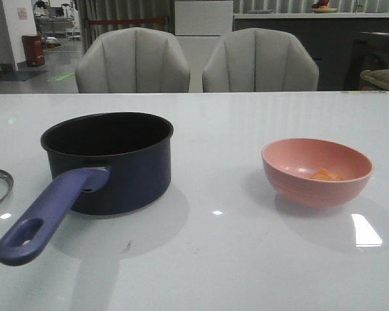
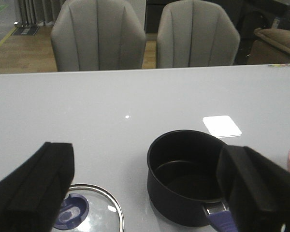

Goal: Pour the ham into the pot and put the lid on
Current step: 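Set the glass lid down on the table beside the saucepan, then reach the right gripper to the pink bowl rim and grasp it, then lift the pink bowl and carry it over the saucepan, then tilt the pink bowl with the right gripper to pour carrot slices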

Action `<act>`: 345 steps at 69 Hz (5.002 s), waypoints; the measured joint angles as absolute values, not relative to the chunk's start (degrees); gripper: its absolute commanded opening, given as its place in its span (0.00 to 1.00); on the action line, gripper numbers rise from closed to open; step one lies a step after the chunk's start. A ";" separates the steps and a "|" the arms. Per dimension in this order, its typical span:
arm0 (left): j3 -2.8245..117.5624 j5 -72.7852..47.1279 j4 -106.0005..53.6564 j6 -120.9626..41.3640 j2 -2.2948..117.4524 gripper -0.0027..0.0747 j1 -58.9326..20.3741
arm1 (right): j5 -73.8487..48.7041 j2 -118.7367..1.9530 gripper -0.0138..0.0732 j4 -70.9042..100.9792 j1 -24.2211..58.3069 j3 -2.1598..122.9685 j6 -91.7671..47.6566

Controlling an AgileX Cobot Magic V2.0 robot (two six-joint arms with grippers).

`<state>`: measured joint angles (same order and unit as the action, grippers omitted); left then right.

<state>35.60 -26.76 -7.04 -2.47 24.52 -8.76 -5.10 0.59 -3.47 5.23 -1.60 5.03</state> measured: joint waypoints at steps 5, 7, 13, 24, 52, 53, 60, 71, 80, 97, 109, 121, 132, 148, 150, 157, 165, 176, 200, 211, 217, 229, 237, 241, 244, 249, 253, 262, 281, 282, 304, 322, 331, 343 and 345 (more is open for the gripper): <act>33.10 -28.08 -5.63 -2.47 20.20 0.84 -10.96 | -5.10 0.59 0.34 -3.47 5.23 -1.60 5.03; 32.26 -28.56 -5.22 -2.47 18.79 0.84 -11.47 | -5.10 0.59 0.34 -3.47 5.23 -1.60 5.03; 29.55 -29.81 -4.43 -2.47 14.12 0.84 -13.51 | -5.10 0.59 0.34 -3.47 5.23 -1.60 5.03; 25.42 -30.82 -4.03 -2.47 6.85 0.84 -15.56 | -5.10 0.59 0.34 -3.47 5.23 -1.60 5.03; 21.07 -28.84 -4.03 -2.47 2.29 0.84 -16.54 | -0.64 0.59 0.34 -3.47 5.23 -1.60 5.03; 21.07 -28.84 -4.03 -2.47 2.29 0.84 -16.54 | 0.00 0.59 0.34 -3.47 5.23 -1.60 5.03; 21.07 -28.79 -4.03 -2.47 2.27 0.84 -16.54 | -0.45 0.59 0.34 -3.47 5.23 0.20 5.03; 21.07 -28.79 -4.03 -2.47 2.27 0.84 -16.54 | -7.89 -5.05 0.34 -3.47 5.23 8.42 5.03; 21.07 -28.79 -4.03 -2.47 2.27 0.84 -16.54 | -11.41 -11.69 0.34 -3.47 5.23 12.08 5.03; 21.07 -28.79 -4.03 -2.47 2.27 0.84 -16.54 | -10.92 -19.43 0.36 -3.47 5.23 12.49 5.03; 21.07 -28.79 -4.03 -2.47 2.27 0.84 -16.54 | -9.92 -26.61 0.62 -3.35 5.23 15.23 5.03; 21.07 -28.79 -4.03 -2.47 2.27 0.84 -16.54 | -9.31 -38.73 0.78 -1.03 5.23 20.84 5.03; 21.07 -28.79 -4.03 -2.47 2.27 0.84 -16.54 | -9.33 -52.04 0.77 4.18 5.23 26.72 5.03; 21.07 -28.79 -4.03 -2.47 2.27 0.84 -16.54 | -11.63 -71.64 0.77 6.43 5.23 37.31 5.03; 21.07 -28.79 -4.03 -2.47 2.27 0.84 -16.54 | -12.18 -73.71 0.77 6.45 5.23 38.63 5.03; 21.07 -28.79 -4.03 -2.47 2.27 0.84 -16.54 | -14.06 -80.30 0.77 6.55 5.23 43.23 5.03; 21.07 -28.79 -4.03 -2.47 2.27 0.84 -16.54 | -15.91 -86.90 0.77 6.55 5.23 47.41 5.03; 21.07 -28.79 -4.03 -2.47 2.27 0.84 -16.54 | -17.21 -92.99 0.77 6.55 5.50 51.71 5.03; 21.07 -28.79 -4.03 -2.47 2.27 0.84 -16.54 | -17.56 -100.35 0.59 6.55 7.83 55.23 5.03; 21.07 -28.79 -4.03 -2.47 2.27 0.84 -16.54 | -17.69 -101.21 0.31 6.66 7.83 55.54 5.03; 21.07 -28.79 -4.03 -2.47 2.27 0.84 -16.54 | -17.71 -101.09 0.32 7.13 7.83 55.69 5.03; 21.07 -28.79 -4.03 -2.47 2.27 0.84 -16.54 | -17.82 -99.85 0.31 7.39 7.83 55.80 5.13; 21.07 -28.79 -4.03 -2.47 2.27 0.84 -16.54 | -18.18 -98.13 0.31 9.65 7.83 55.80 5.13; 21.07 -28.79 -4.03 -2.47 2.27 0.84 -16.54 | -18.29 -96.76 0.31 11.58 7.83 55.80 5.03; 21.07 -28.79 -4.03 -2.47 2.27 0.84 -16.54 | -18.29 -94.80 0.31 12.48 8.06 55.80 4.75; 21.07 -28.79 -4.03 -2.47 2.27 0.84 -16.54 | -18.54 -92.74 0.31 12.85 8.61 55.92 3.46; 21.07 -28.79 -4.03 -2.47 2.27 0.84 -16.54 | -20.02 -91.03 0.31 12.94 9.46 56.96 1.42; 21.07 -28.79 -4.03 -2.47 2.27 0.84 -16.54 | -25.65 -88.95 0.31 13.07 13.05 61.71 -2.87; 21.07 -28.79 -4.03 -2.47 2.27 0.84 -16.54 | -28.75 -88.72 0.31 13.48 24.55 68.24 -4.22; 21.07 -28.79 -4.03 -2.47 2.27 0.84 -16.54 | -28.25 -88.72 0.31 13.61 25.22 68.37 -4.22; 21.07 -28.79 -4.03 -2.47 2.27 0.84 -16.54 | -17.96 -94.41 0.31 14.99 34.32 71.75 -4.36; 21.07 -28.79 -4.03 -2.47 2.27 0.84 -16.54 | 4.87 -97.32 0.31 14.92 36.36 69.03 -4.40; 21.07 -28.79 -4.03 -2.47 2.27 0.84 -16.54 | 14.76 -97.85 0.31 14.69 37.18 65.63 -4.61; 21.07 -28.79 -4.03 -2.47 2.27 0.84 -16.54 | 18.14 -100.86 0.31 14.56 37.43 65.39 -5.75; 21.07 -28.79 -4.03 -2.47 2.27 0.84 -16.54 | 18.70 -101.53 0.31 14.56 37.43 65.50 -6.38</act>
